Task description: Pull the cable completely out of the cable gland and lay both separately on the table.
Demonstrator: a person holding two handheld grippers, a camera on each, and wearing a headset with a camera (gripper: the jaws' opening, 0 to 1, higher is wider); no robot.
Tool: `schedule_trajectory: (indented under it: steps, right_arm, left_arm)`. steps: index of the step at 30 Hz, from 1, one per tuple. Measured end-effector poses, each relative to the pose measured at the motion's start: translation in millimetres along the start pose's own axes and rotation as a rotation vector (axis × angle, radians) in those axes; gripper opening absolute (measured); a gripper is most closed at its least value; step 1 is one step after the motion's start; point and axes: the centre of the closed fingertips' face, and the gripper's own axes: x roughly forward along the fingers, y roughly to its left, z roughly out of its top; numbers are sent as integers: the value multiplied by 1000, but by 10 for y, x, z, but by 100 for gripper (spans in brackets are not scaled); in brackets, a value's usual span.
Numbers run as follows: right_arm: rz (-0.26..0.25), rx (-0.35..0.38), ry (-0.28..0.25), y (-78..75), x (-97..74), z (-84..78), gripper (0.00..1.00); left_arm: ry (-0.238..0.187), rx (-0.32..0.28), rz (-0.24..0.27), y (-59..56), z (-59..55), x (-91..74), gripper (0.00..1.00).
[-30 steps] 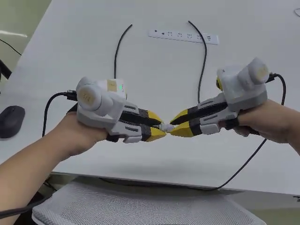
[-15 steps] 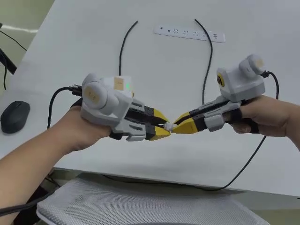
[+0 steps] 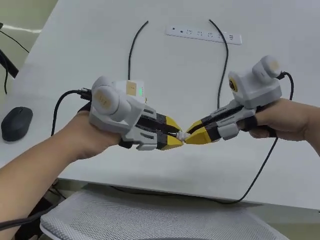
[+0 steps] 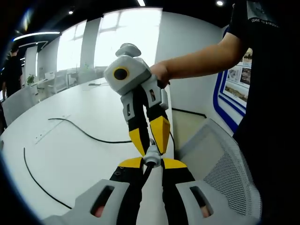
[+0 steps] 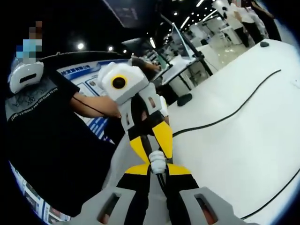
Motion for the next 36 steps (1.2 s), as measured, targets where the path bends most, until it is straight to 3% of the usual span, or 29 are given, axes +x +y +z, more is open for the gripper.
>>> schedule_trajectory:
  steps: [4, 10, 12, 19, 26, 31, 36]
  right_arm:
    - [-72, -92, 28, 6, -2, 3, 7]
    - [-216, -309, 57, 10, -15, 57, 7]
    - [-263, -369, 61, 16, -19, 69, 7]
    - [-393, -605, 154, 10, -38, 35, 7]
    - [-527, -792, 187, -34, -85, 63, 7]
    - [-548, -792, 167, -44, -83, 68, 7]
    - [-541, -783, 182, -59, -62, 46, 8]
  left_arm:
    - [-6, -31, -6, 3, 0, -7, 14]
    - [-35, -87, -2, 34, 21, -50, 14]
    - [-47, -130, -7, 46, 29, -65, 14]
    - [-55, -166, -22, 19, 37, -53, 14]
    - [-78, -241, -17, 54, 70, -55, 14]
    - [-78, -250, -11, 44, 84, -57, 14]
    - [-65, -245, -14, 20, 62, -51, 15]
